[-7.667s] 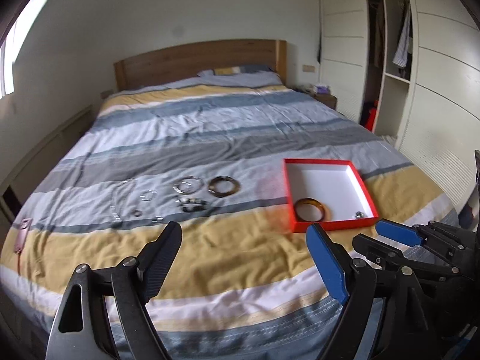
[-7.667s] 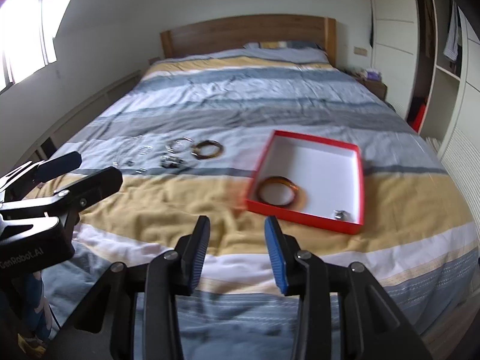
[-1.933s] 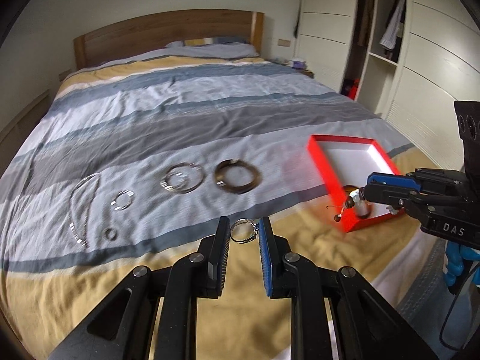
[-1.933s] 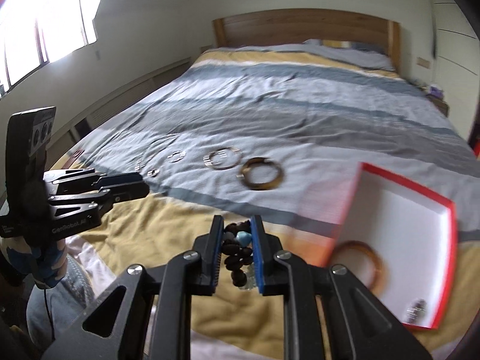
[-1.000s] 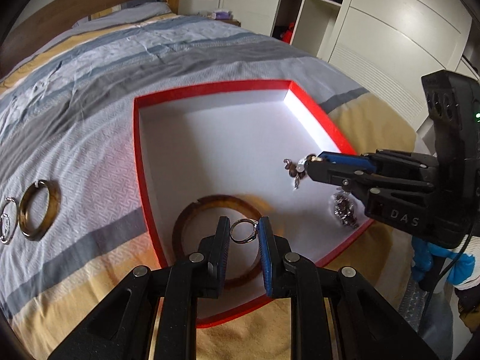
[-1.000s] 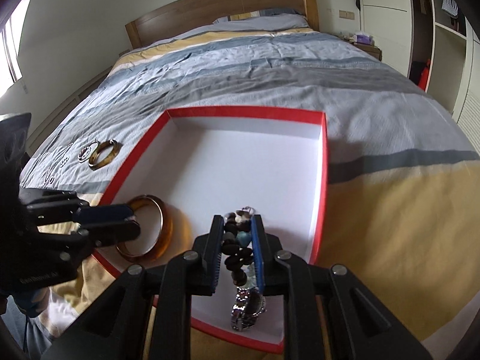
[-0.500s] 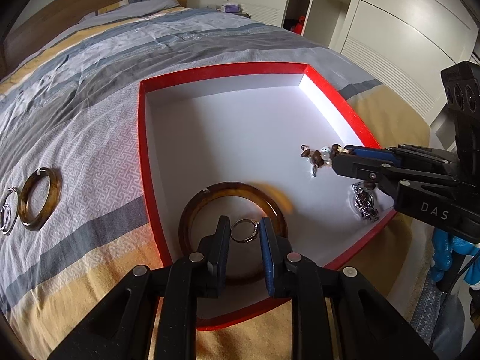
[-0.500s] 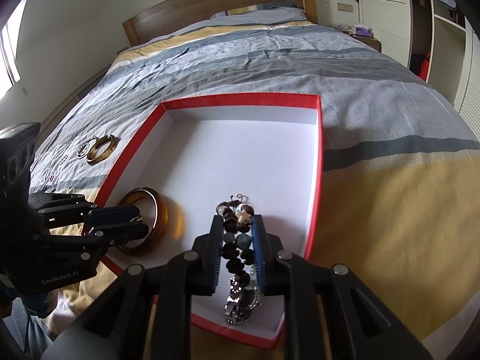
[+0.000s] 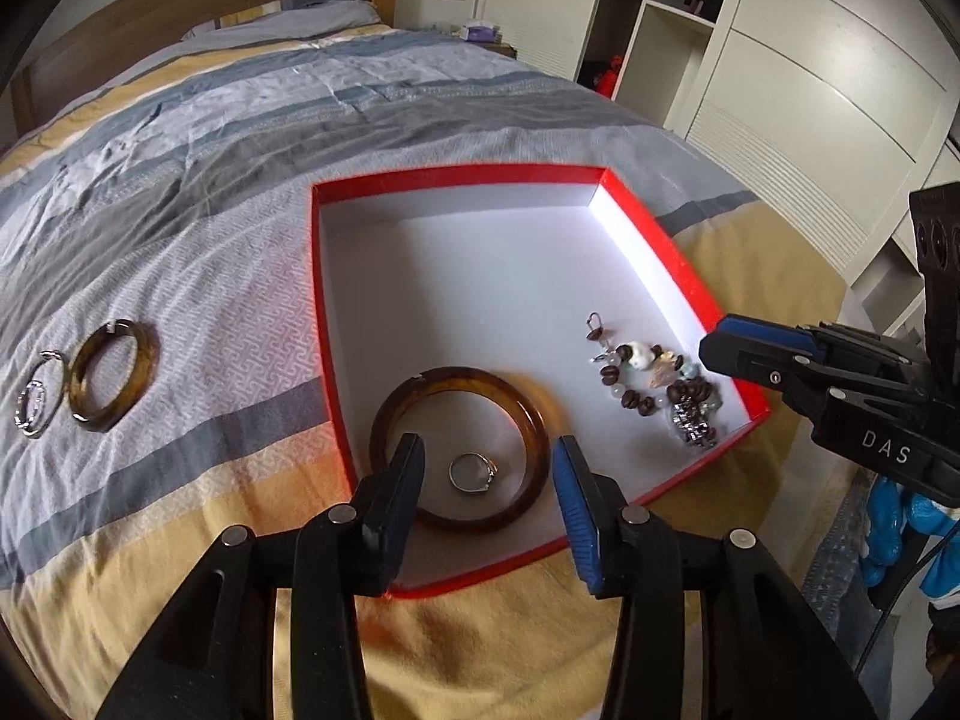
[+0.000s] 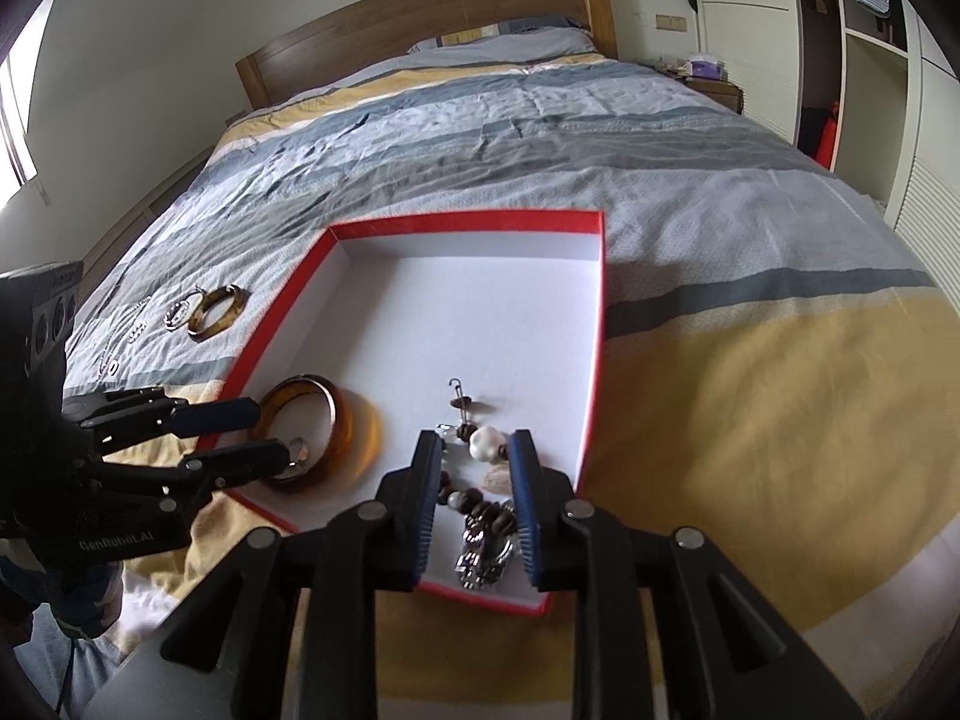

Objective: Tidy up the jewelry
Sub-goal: 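Withdraw both open tools from the box and hover over the bed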

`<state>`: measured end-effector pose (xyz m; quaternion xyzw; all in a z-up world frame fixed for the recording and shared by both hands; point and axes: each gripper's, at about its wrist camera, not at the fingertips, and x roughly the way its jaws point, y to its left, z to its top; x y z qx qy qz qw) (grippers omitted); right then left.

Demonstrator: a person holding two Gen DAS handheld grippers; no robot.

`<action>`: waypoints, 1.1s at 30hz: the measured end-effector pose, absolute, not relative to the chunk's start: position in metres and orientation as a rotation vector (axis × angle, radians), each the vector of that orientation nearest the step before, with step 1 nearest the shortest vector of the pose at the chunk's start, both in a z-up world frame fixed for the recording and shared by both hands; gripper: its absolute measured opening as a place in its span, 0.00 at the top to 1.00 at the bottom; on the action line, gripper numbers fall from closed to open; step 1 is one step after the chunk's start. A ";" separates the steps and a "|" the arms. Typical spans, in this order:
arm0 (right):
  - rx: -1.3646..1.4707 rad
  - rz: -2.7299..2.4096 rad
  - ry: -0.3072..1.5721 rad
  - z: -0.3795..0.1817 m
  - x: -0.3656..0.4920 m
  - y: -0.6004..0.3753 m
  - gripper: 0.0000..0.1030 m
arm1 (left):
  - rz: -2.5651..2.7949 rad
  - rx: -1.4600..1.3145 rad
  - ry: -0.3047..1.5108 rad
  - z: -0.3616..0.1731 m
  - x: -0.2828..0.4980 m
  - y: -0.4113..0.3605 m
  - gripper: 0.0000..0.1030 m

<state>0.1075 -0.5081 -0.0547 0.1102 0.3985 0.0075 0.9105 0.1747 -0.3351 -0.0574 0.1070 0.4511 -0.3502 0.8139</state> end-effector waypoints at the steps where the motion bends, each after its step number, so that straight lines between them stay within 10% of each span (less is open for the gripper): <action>1: 0.228 0.016 0.817 -0.051 0.104 -0.506 0.78 | -0.745 0.229 0.956 -0.053 0.172 -0.333 0.56; 33: 0.137 0.156 0.719 0.052 -0.014 -0.320 0.69 | -0.290 0.127 0.666 0.078 0.008 -0.136 0.19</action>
